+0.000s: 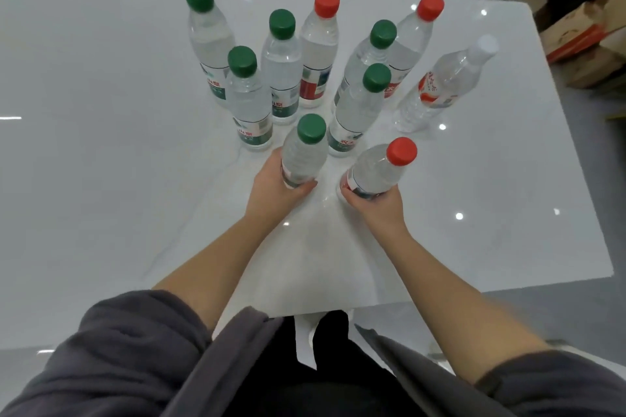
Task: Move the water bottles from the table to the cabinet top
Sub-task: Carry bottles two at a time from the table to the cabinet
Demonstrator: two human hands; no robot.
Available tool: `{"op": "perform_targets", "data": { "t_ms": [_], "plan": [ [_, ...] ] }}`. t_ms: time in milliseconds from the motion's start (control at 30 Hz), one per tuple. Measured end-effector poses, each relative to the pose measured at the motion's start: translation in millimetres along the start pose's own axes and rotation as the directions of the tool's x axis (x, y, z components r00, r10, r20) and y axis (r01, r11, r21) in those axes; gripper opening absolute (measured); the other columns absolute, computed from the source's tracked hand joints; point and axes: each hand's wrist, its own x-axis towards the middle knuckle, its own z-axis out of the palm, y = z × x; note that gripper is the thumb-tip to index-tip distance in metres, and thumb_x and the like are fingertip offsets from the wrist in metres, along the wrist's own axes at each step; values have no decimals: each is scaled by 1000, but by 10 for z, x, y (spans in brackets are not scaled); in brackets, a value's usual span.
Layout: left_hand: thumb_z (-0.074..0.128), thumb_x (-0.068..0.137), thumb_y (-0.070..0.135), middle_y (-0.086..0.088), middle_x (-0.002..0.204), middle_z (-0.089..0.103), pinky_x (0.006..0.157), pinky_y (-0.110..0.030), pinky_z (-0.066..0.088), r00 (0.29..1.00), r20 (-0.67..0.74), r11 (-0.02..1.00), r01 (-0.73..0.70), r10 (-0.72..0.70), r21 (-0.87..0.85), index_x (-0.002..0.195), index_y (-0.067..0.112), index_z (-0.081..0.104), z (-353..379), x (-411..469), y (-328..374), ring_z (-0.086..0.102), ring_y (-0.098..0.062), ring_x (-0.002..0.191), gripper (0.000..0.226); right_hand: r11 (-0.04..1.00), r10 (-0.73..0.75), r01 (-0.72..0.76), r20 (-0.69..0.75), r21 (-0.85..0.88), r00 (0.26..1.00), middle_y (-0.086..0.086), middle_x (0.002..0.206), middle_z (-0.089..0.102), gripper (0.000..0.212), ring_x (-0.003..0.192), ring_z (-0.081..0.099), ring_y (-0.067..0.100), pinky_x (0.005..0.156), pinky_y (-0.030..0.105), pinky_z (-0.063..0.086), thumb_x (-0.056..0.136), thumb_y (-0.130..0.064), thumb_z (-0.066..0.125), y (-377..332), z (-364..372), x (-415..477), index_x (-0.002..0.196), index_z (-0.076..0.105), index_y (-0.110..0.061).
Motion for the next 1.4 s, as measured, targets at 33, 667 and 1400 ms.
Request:
{"op": "perform_targets", "data": {
  "t_ms": [33, 667, 1400],
  "plan": [
    [81, 72, 37, 11, 124, 59, 91, -28, 45, 1000, 8, 1000, 0, 0, 14, 131, 27, 45, -2, -74, -55, 55, -10, 107, 70, 1000, 6, -6, -1, 5, 1000, -3, 107, 72, 65, 100, 69, 14, 92, 45, 55, 60, -42, 87, 35, -7, -72, 115, 62, -17],
    [84, 71, 26, 12, 104, 62, 69, -5, 40, 970, 232, 994, -85, 68, 62, 117, 19, 56, 244, -379, 114, 59, -3, 88, 55, 954, 125, -54, -229, 293, 965, -1, 107, 73, 58, 97, 70, 10, 88, 29, 56, 65, -29, 85, 279, -224, -726, 116, 64, -12],
    [85, 69, 23, 21, 101, 64, 69, -1, 43, 488, 828, 910, -410, 276, -62, 115, 21, 57, 1976, -2637, 543, 57, 19, 89, 54, 869, 444, -18, -764, 494, 469, -10, 104, 69, 53, 92, 66, -4, 74, 10, 50, 71, -8, 83, 1582, -1456, -3512, 113, 56, -25]
  ]
}}
